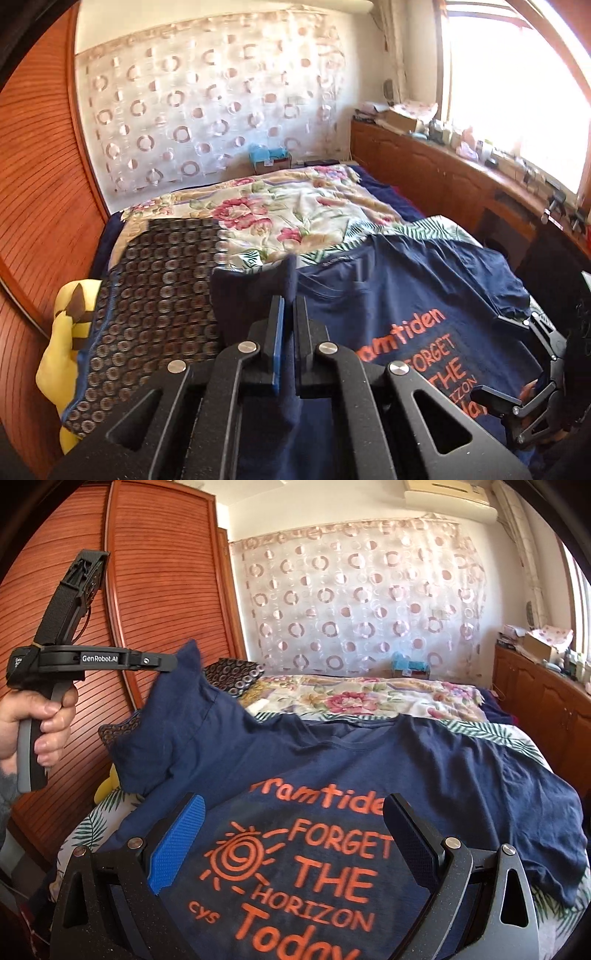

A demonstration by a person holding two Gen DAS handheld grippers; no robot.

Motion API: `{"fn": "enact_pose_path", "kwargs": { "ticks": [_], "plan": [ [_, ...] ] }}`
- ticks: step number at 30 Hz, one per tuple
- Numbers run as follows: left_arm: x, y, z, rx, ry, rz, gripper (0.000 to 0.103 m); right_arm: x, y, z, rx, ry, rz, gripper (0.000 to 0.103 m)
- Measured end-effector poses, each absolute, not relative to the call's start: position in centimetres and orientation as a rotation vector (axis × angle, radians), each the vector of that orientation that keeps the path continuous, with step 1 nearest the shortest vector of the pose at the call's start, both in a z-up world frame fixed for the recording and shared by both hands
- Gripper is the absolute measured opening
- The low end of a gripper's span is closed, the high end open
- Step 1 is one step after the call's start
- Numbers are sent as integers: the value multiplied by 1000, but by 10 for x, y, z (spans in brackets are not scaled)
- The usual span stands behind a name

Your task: Fold small clothes

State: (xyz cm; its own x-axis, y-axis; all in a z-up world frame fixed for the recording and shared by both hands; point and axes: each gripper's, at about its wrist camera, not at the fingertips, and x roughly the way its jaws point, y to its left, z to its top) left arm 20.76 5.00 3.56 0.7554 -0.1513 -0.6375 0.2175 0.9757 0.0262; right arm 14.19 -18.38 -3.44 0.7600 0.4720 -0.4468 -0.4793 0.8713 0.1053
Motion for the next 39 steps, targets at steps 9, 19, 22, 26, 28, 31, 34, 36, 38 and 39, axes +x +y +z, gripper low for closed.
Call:
{"fn": "enact_pose_path", "kwargs": {
  "ticks": [9,19,22,26,28,31,34,36,38,39],
  "plan": [
    [187,48,20,108,673,-228,51,137,-182,-36,10,507,498,98],
    [129,74,-51,65,750,-201,81,135,-169,-36,-20,547,525,98],
    [121,80,-72,92,778,-176,81,147,-165,-28,-30,563,545,98],
    [124,88,-95,102,838,-129,81,154,-154,-24,-67,577,564,97],
    [126,90,-100,103,852,-130,81,163,-148,-17,-78,573,563,97],
    [131,90,-105,95,873,-145,81,168,-141,-15,-94,576,573,97],
    [134,95,-106,64,885,-153,82,179,-135,-15,-113,590,584,94],
    [135,97,-107,43,888,-155,83,190,-133,-19,-118,603,600,90],
    [134,96,-107,50,886,-152,83,205,-126,-19,-121,627,611,82],
    [134,96,-107,50,886,-150,83,212,-122,-19,-122,640,615,80]
  ]
}}
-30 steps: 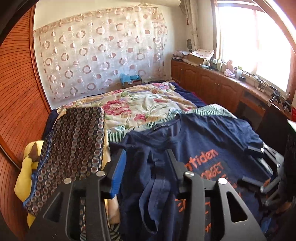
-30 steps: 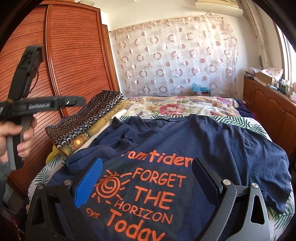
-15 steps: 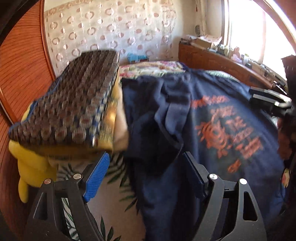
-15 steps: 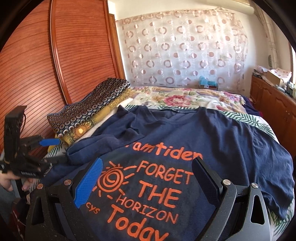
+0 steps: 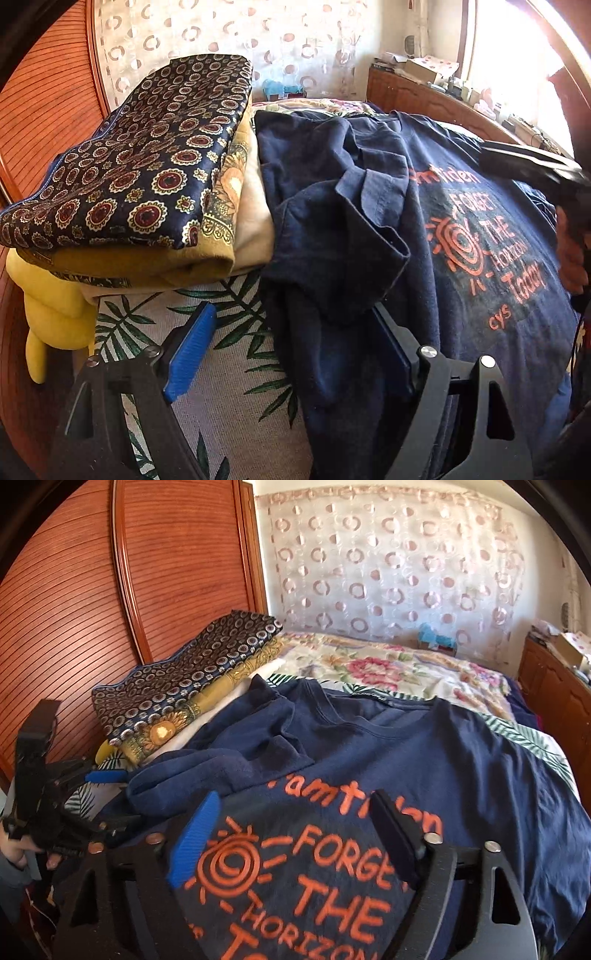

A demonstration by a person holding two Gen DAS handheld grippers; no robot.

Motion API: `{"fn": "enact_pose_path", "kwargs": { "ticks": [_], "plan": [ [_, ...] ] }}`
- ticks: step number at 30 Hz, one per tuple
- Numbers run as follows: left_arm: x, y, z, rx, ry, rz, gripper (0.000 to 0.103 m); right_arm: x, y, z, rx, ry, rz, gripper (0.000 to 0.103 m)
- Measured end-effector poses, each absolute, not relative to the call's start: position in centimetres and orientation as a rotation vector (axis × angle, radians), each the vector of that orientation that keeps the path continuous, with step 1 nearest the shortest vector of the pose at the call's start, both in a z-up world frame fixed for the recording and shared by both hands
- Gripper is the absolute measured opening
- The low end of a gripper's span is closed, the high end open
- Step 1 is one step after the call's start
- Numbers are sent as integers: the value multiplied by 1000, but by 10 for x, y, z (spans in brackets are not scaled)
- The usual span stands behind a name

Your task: Fold small clothes

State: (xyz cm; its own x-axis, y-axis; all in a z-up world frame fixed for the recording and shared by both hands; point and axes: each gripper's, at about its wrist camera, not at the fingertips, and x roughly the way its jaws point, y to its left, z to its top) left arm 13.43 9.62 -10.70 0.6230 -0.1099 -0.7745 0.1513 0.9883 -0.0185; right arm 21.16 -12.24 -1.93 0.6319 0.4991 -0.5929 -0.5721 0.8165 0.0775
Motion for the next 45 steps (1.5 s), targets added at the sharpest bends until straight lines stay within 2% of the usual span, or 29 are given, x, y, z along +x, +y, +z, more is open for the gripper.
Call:
{"fn": "enact_pose_path", "kwargs": {
  "ticks": [3,13,16,17,18,19,20,23,28,32,36,37,39,41,45],
  "plan": [
    [135,97,-107,48,886,-151,83,233,-112,-21,-127,681,626,70],
    [133,99,-108,38,885,-150,83,287,-58,-42,-265,807,652,55],
    [133,99,-109,38,884,-149,83,298,-46,-48,-305,829,643,41],
    [133,98,-109,38,884,-148,83,298,-45,-49,-313,828,647,39],
    [133,99,-109,37,884,-148,83,297,-45,-49,-306,822,649,29],
    [133,99,-109,35,883,-149,83,293,-46,-48,-319,813,654,14],
    [133,99,-109,33,883,-150,83,287,-49,-45,-342,789,650,8],
    [133,100,-109,32,883,-150,83,269,-63,-32,-345,719,670,5],
    [133,101,-108,27,882,-142,83,238,-101,-31,-308,642,625,5],
    [132,101,-108,24,883,-136,83,225,-129,-42,-264,666,559,5],
    [131,102,-108,23,883,-131,83,197,-157,-35,-175,661,543,10],
    [131,102,-108,22,884,-131,83,188,-163,-34,-155,657,541,13],
    [131,102,-108,26,883,-129,83,169,-172,-32,-120,655,544,27],
    [131,102,-107,28,884,-128,83,154,-177,-35,-96,655,549,55],
    [120,96,-96,72,807,-113,83,122,-188,-45,-110,681,519,57]
  ]
}}
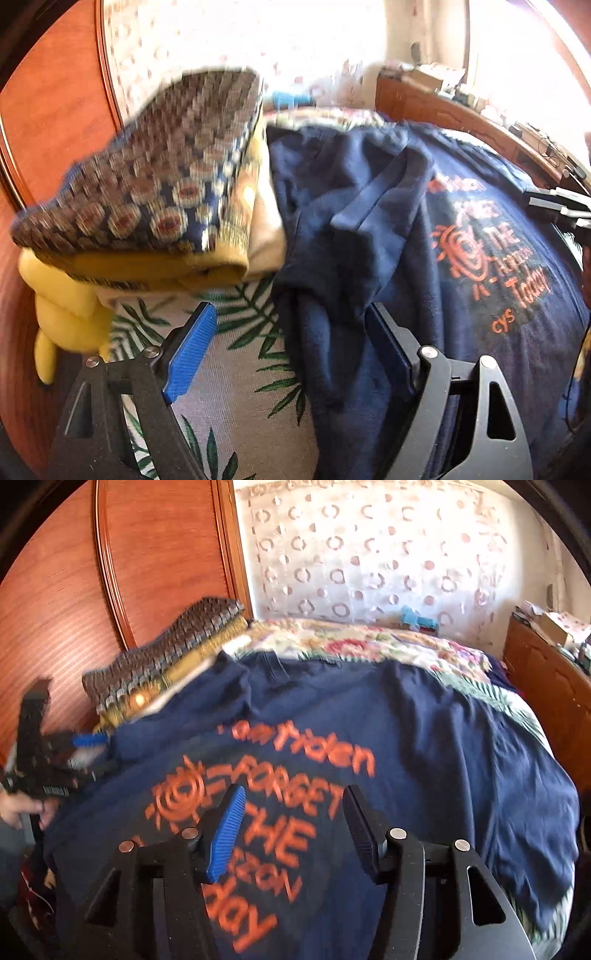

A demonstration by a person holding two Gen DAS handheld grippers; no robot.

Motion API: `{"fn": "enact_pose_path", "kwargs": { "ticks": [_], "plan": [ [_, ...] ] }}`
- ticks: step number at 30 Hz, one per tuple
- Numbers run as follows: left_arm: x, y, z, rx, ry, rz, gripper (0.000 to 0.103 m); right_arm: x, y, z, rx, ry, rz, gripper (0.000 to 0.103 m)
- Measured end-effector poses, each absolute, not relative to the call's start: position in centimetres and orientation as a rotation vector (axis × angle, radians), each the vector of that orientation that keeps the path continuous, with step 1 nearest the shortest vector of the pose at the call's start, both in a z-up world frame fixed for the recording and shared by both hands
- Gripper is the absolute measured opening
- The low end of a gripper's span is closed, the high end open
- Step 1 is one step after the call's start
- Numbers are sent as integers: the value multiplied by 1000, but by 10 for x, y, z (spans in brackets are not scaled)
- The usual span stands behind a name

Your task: Fold small clothes

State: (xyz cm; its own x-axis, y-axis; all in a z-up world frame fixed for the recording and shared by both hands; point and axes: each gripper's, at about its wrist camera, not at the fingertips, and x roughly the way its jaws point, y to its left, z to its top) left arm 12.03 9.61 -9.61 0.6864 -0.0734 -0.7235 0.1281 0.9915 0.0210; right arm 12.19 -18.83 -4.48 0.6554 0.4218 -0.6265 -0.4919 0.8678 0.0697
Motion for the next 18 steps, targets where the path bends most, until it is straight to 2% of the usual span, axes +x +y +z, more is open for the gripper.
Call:
{"fn": "enact_pose_path", "kwargs": {
  "ticks": [3,6,8,10,12,17,18],
  "plan": [
    [108,88,-82,77,754,-145,83,108,-193,-52,-139,701,496,57],
    [104,77,-65,66,706,-192,78,97,-192,-59,-165,712,470,57],
    [111,70,-60,78,706,-184,69,97,-192,-61,-165,716,466,57],
    [124,66,-62,72,734,-162,50,97,-193,-58,-155,717,463,57],
    [136,68,-69,35,773,-165,41,98,-191,-58,-155,709,458,57],
    [150,68,-86,17,824,-179,31,98,-192,-61,-128,718,451,57],
    [150,68,-87,8,828,-190,25,100,-193,-61,-123,716,451,57]
  ]
}}
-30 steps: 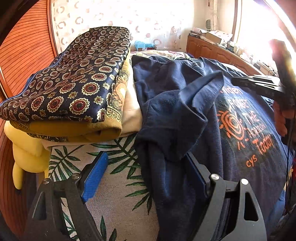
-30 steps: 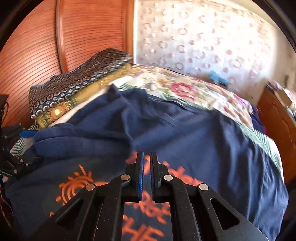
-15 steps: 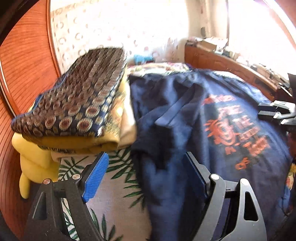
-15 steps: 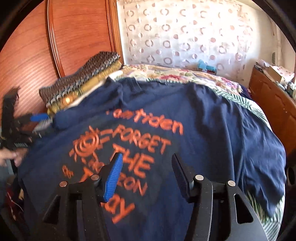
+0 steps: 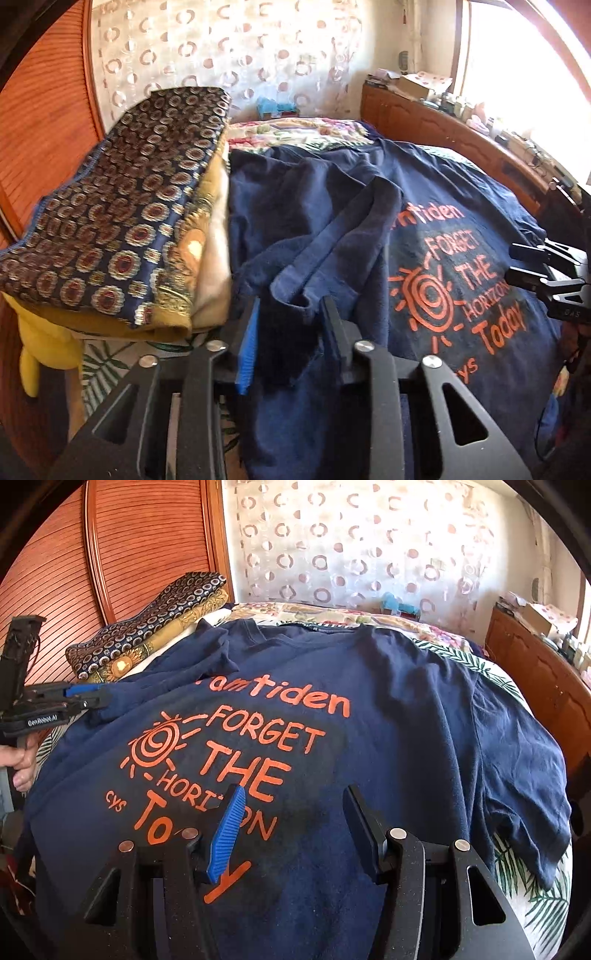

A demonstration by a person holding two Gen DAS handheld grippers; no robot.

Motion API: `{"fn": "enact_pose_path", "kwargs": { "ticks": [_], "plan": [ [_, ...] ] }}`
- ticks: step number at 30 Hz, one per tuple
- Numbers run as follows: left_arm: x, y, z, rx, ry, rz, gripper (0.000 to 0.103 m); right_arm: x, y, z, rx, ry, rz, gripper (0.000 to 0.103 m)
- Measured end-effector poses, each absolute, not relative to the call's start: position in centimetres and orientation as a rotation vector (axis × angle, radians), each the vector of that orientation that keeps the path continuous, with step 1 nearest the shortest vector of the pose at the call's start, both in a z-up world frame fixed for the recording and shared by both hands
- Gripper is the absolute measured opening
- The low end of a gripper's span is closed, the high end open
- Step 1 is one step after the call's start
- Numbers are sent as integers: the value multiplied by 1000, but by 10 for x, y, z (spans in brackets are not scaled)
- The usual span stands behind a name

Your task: Fold small clothes

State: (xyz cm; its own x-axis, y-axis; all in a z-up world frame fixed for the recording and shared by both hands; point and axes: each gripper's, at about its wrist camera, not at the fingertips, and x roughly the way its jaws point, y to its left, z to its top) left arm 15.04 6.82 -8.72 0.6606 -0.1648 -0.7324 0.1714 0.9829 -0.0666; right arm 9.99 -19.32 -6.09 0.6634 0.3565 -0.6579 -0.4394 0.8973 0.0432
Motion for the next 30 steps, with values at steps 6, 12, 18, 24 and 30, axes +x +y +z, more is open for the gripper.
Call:
{"fn": "enact_pose_path", "kwargs": {
  "ticks": [6,12,18,24,30],
  "plan": [
    [141,56,-80,26,778,-264,8,112,-203,-59,-88,722,451,57],
    [111,23,-71,80,784,-415,9,114,-202,-58,-89,735,460,57],
    [96,10,-73,62,794,-480,29,116,-201,-58,-90,738,460,57],
    [91,11,-66,36,771,-476,46,116,-200,-58,-90,736,457,57],
    [94,16,-61,7,738,-438,78,115,-201,-60,-87,730,455,57]
  ]
}}
